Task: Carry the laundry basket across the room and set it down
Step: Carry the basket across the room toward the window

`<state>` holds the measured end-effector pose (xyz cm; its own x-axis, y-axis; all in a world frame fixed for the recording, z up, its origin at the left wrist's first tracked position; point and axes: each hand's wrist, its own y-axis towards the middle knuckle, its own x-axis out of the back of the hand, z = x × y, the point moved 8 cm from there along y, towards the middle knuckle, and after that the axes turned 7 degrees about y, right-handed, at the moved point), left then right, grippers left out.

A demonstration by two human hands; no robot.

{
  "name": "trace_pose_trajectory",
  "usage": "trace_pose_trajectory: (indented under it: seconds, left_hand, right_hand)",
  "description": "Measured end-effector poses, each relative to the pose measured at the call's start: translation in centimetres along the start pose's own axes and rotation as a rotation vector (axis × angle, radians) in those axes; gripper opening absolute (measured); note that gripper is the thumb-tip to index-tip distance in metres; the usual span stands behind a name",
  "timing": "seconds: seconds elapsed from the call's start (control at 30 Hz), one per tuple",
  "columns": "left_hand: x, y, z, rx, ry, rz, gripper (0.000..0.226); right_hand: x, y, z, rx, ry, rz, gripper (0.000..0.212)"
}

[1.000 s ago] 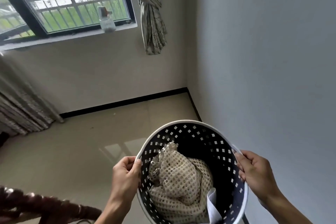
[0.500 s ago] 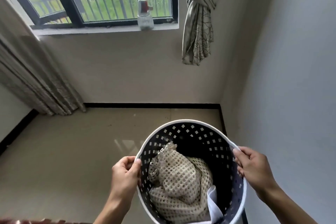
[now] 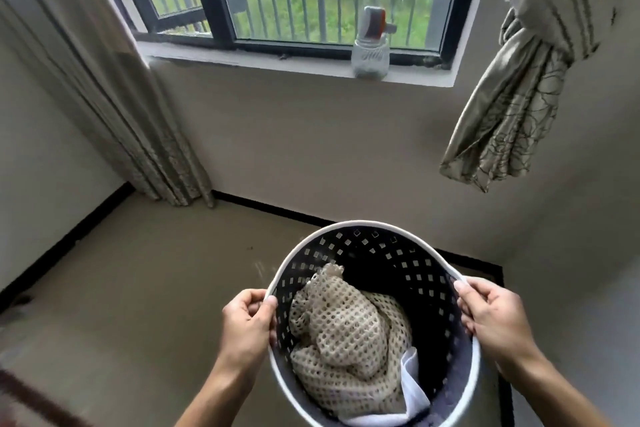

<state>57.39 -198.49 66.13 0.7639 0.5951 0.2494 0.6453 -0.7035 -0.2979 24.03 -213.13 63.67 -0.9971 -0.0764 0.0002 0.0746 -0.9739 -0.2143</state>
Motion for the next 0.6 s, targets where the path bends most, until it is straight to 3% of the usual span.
trace_pose_trajectory:
  seconds: [0.3,0.6]
  left_hand:
    - [1.6,13.3,-2.8,0.090,-0.040,-0.316,0.012]
    - [9.6,21.6,-2.6,0.189,-0.150,-0.618,0.010]
  right_hand:
    - [-15.1,20.3,3.7,-0.046,-0.076,0.343,0.021]
    - [-35.8,30.0,7.2,-0.012,-0.179,0.672,0.022]
